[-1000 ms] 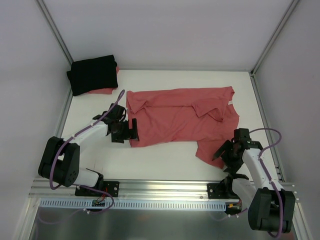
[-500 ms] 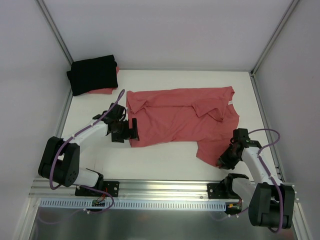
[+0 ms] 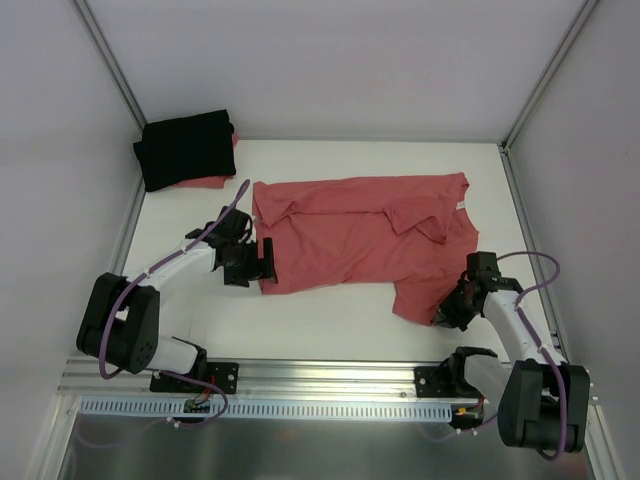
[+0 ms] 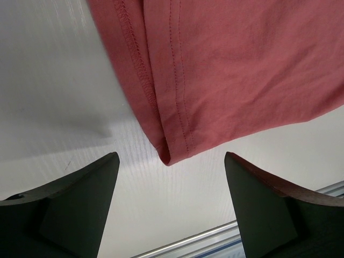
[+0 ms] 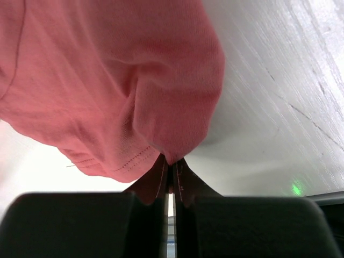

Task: Fold and stack the t-shirts
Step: Grap the side of the flattened tshirt closest away from the robot with both arms

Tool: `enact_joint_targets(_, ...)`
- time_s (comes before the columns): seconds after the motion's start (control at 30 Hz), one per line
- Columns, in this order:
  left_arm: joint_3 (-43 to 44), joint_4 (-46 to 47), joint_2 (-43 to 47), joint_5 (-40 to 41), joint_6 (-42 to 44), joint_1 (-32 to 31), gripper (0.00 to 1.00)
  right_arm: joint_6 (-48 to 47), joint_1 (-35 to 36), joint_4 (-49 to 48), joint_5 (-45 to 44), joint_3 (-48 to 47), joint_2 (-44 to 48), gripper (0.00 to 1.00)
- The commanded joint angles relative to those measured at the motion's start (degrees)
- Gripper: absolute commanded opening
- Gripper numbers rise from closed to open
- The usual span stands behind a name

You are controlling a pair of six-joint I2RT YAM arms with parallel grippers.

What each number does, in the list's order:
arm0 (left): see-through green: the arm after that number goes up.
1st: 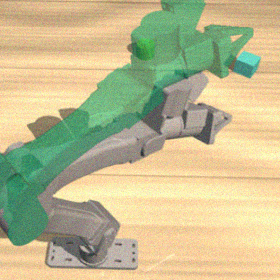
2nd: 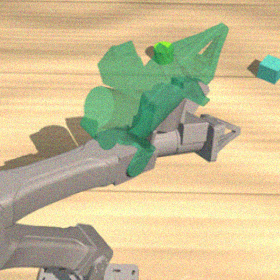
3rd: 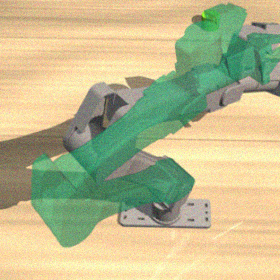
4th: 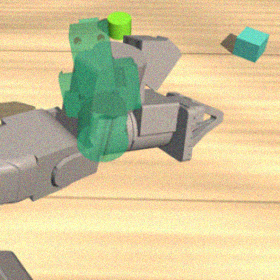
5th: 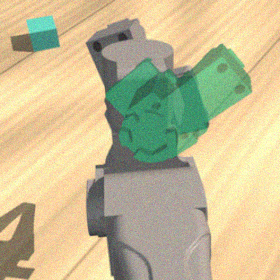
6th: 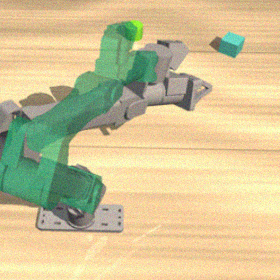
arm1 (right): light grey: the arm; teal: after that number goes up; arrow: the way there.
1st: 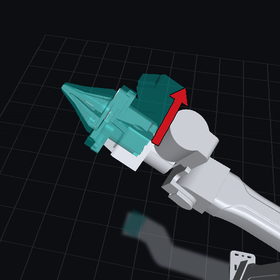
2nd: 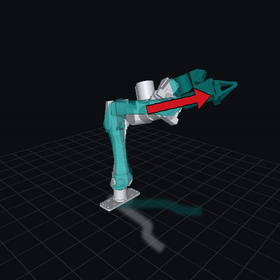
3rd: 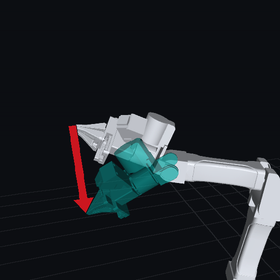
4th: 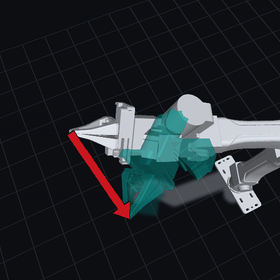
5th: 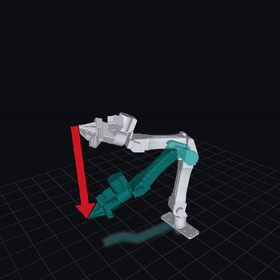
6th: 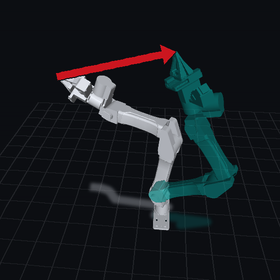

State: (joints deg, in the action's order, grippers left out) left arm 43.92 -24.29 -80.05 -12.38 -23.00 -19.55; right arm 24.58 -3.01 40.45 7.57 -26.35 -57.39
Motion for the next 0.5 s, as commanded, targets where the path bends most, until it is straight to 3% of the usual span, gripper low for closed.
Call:
enact_joint_targets(0.0, 2.13, -1.19, -0.63, -1.33, 0.51, -0.40, 0.82, -0.32, 0.37, -0.72, 0.16, -2.30, -0.71, 0.00)
enact_joint_targets(0.47, -1.20, 3.90, -7.31, -4.67, -2.57, -0.49, 0.82, -0.67, 0.46, -0.55, 0.43, -2.92, -0.71, 0.00)
